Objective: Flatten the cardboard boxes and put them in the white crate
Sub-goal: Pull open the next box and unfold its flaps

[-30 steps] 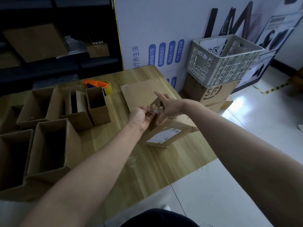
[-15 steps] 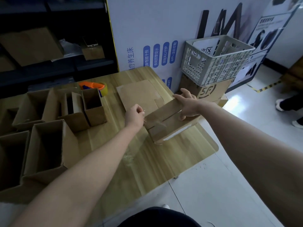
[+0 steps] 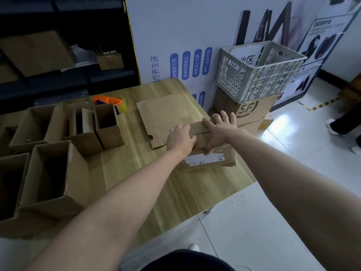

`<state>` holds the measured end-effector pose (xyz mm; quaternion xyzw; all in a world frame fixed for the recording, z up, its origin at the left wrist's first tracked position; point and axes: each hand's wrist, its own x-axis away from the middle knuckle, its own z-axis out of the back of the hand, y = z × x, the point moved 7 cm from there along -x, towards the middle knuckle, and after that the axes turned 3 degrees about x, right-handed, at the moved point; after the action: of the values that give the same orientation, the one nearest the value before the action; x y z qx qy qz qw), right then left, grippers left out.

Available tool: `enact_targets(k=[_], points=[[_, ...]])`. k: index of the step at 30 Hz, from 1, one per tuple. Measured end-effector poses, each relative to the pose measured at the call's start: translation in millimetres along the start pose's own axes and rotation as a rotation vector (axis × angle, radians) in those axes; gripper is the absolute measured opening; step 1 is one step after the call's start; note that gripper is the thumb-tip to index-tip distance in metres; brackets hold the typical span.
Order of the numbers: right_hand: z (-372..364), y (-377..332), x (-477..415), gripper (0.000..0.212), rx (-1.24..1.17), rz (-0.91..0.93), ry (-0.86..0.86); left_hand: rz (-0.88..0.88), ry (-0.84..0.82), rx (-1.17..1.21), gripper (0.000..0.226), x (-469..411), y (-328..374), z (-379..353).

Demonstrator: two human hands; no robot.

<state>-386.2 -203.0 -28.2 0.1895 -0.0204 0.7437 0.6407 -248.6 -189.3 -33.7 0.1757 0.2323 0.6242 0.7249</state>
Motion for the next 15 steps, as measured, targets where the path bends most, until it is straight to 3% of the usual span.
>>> enact_targets(k=[5, 8, 12, 15], points=[[-22.6, -11.6, -1.0, 0.131, -0.079, 0.079, -0.088, 0.007, -0.013, 0.302, 0.023, -6.3, 2.2, 5.5], [-33.9, -9.4, 0.7, 0.128, -0.197, 0.090, -0.077, 0.238, 0.088, 0.542, 0.023, -8.4, -35.7, 10.8], [-31.3, 2.7, -1.8, 0.126, -0.233, 0.097, -0.055, 0.608, 0.268, 0.574, 0.012, 3.1, -114.5, 12.8], [-29.0, 0.2, -4.3, 0.123, -0.226, 0.122, -0.045, 0.771, 0.404, 0.680, 0.021, 14.6, -143.5, 15.7]])
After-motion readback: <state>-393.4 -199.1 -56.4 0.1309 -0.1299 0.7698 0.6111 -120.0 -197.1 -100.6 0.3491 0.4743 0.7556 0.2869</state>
